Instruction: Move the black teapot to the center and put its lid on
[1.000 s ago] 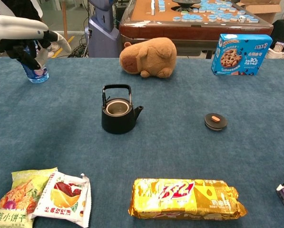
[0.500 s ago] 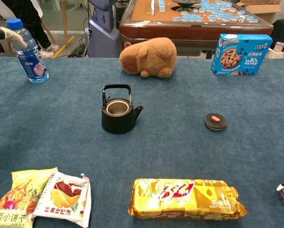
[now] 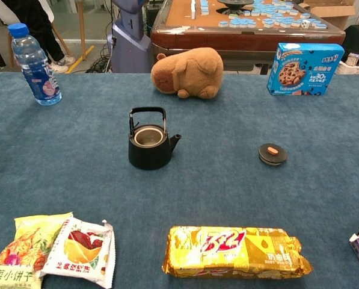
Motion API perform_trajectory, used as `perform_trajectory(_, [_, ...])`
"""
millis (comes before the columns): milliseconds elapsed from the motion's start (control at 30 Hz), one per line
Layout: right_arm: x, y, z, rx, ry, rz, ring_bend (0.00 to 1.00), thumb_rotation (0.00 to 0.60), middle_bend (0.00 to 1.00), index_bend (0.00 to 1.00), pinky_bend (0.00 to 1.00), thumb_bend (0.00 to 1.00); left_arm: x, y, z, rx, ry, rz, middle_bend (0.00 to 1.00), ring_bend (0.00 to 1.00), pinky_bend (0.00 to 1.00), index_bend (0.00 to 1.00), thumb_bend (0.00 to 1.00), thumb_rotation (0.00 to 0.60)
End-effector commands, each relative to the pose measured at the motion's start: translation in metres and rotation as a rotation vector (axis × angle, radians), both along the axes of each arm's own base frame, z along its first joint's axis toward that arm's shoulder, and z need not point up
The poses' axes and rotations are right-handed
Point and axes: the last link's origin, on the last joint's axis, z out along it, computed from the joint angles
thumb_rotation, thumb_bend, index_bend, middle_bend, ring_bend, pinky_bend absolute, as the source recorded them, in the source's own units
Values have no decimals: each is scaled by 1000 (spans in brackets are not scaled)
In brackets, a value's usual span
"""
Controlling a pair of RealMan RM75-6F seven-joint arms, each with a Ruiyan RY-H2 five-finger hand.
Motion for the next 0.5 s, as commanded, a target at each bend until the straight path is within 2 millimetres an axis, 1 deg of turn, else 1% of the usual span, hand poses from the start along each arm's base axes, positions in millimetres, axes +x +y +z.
perform_trajectory(33, [1,-1,-2,-5,3,7,320,600,378,371,434,264,-18,-17,2,16,4,32,84,59,270,166,759,600])
perform_trajectory(133, [2,-4,-5,-16,18,17,331,600,393,378,436,264,-26,-28,2,36,40,33,106,71,270,172,759,600])
perform_trajectory(233, [4,-6,-10,-21,32,25,341,600,405,383,454,264,-29,-41,1,24,28,24,124,81,270,183,759,600])
perform_trajectory(367, [6,-9,-13,-37,45,31,353,600,416,389,524,263,-36,-53,4,44,9,6,123,82,270,187,759,600])
perform_trajectory(500, [10,-13,-15,-51,54,45,397,600,453,403,618,263,-43,-64,9,69,-22,-6,124,82,270,199,759,600])
